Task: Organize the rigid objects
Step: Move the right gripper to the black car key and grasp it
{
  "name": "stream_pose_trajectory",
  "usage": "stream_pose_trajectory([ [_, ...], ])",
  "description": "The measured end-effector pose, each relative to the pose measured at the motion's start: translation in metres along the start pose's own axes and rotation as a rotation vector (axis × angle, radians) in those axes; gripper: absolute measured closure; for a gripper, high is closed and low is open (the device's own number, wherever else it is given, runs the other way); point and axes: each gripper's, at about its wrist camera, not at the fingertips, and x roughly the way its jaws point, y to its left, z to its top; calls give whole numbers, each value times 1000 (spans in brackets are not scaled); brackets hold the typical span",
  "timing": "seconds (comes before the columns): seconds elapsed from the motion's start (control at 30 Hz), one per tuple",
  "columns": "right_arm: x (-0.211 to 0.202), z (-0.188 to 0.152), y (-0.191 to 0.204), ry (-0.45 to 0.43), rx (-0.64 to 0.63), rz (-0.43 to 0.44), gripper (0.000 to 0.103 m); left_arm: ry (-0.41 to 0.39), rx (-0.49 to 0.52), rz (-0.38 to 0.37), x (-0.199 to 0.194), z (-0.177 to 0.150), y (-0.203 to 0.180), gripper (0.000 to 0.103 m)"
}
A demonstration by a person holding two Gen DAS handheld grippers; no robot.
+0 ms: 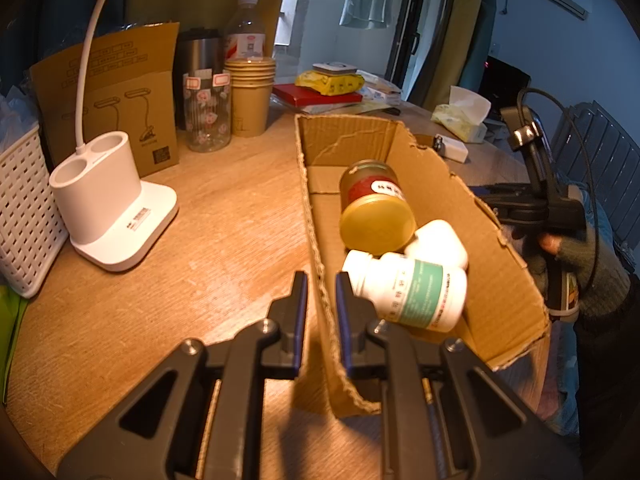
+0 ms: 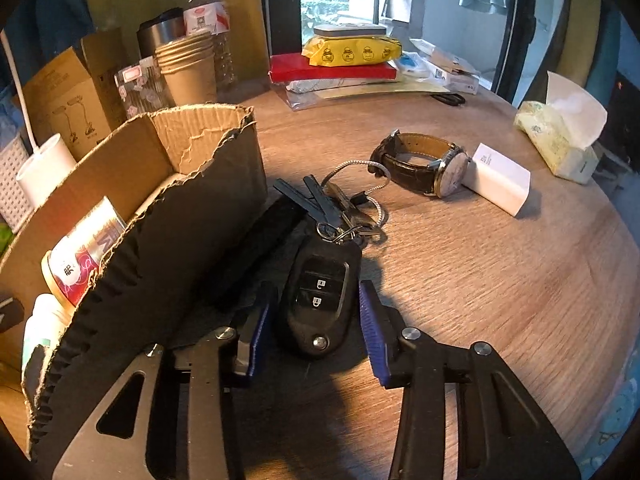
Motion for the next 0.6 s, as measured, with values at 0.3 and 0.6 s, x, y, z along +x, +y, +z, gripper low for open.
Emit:
stream_pose_trajectory([
  [0.3,-13,-5,-20,-40,99,79,62,0,0,0,0,0,0,88],
  [0.6,-27,-8,-31,-82,140,93,64,1,0,0,0,0,0,88],
])
